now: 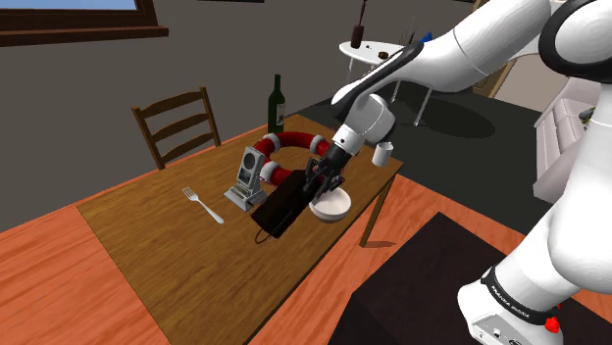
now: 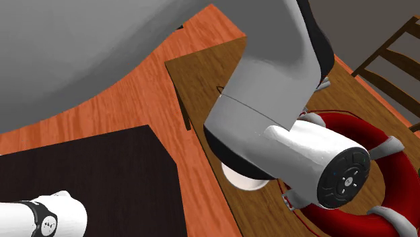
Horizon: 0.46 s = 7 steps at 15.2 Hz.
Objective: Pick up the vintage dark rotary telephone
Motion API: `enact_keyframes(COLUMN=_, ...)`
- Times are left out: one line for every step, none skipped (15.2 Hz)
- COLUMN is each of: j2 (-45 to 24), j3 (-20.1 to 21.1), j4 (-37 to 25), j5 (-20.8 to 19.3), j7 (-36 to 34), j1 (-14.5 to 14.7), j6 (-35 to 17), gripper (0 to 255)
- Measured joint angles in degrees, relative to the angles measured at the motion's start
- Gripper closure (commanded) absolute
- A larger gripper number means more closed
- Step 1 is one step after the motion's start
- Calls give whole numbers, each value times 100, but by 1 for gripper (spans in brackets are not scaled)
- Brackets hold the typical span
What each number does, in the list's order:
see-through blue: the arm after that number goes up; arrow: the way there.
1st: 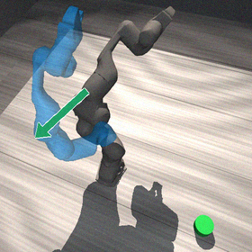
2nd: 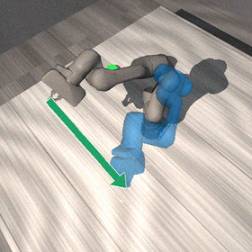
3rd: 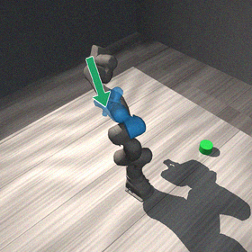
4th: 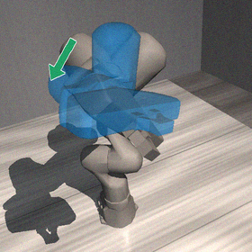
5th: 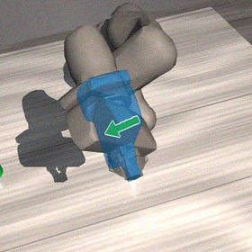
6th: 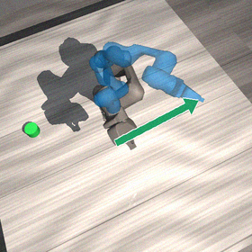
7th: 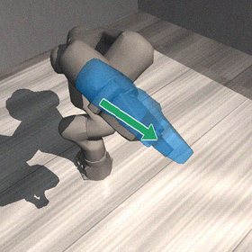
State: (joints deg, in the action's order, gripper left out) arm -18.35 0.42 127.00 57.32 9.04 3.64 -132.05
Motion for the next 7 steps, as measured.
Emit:
enact_keyframes(j2=64, j3=-11, j4=9, j5=-42, j7=-56, j1=2, j6=37, gripper=255)
enact_keyframes(j2=145, j3=-24, j4=48, j5=-78, j7=-94, j1=-1, j6=71, gripper=255)
enact_keyframes(j2=216, j3=-34, j4=67, j5=-116, j7=-144, j1=0, j6=106, gripper=255)
enact_keyframes(j2=283, j3=-36, j4=73, j5=-153, j7=-217, j1=14, j6=133, gripper=255)
enact_keyframes(j2=352, j3=-43, j4=86, j5=-195, j7=-277, j1=18, j6=169, gripper=255)
enact_keyframes(j2=415, j3=-50, j4=90, j5=-236, j7=-340, j1=23, j6=206, gripper=255)
enact_keyframes(j2=444, j3=-59, j4=87, j5=-263, j7=-367, j1=18, j6=234, gripper=255)
